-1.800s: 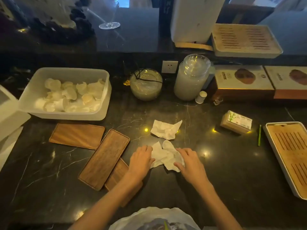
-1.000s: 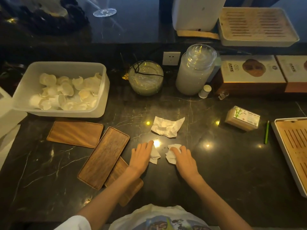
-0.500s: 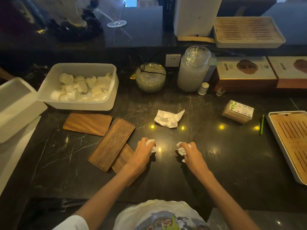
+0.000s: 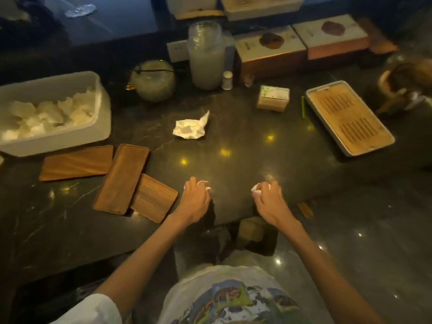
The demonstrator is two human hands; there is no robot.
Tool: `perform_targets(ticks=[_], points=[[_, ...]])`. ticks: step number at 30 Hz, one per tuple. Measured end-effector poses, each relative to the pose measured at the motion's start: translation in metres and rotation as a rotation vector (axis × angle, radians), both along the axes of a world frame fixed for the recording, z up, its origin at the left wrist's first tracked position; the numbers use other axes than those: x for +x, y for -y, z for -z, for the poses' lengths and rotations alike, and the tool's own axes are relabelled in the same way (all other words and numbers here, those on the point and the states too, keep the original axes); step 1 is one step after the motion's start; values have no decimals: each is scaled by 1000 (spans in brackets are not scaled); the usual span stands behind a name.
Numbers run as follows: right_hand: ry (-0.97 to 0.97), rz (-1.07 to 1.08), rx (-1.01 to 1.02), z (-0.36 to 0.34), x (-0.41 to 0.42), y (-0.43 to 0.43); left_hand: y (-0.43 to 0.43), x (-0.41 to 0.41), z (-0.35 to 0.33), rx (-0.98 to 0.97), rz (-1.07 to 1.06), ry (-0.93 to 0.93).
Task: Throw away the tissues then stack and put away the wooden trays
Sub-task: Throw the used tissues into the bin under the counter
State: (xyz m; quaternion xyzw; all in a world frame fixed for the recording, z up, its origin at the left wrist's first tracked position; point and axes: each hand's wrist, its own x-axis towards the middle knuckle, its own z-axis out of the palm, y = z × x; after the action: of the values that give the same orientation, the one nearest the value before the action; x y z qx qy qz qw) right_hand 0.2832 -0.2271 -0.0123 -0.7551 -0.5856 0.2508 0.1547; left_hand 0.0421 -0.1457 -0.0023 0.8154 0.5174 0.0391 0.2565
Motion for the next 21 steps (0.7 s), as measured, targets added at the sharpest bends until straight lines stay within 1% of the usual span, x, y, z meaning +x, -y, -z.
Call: perform_targets(ticks=[3,7,9,12,15,17,21], points=[[34,36,28,-4,2,48,30,7,-3,-18,120,82],[-38,90,118,-15,-7,105,77,11,-5,-82,218,202],[-53,127,109,-18,-8,130,100,17,-3,-104,223,241],[-90,224,9,-18,-3,170,139,29,1,-99,237,249],[-171,279,-91,-15,6,205,167,41,10,-91,249,247],[-190,320,-68,-10,15,223,178,50,14,-106,255,254],[-191,447,47,7,41,252,196,74,23,-100,245,227]])
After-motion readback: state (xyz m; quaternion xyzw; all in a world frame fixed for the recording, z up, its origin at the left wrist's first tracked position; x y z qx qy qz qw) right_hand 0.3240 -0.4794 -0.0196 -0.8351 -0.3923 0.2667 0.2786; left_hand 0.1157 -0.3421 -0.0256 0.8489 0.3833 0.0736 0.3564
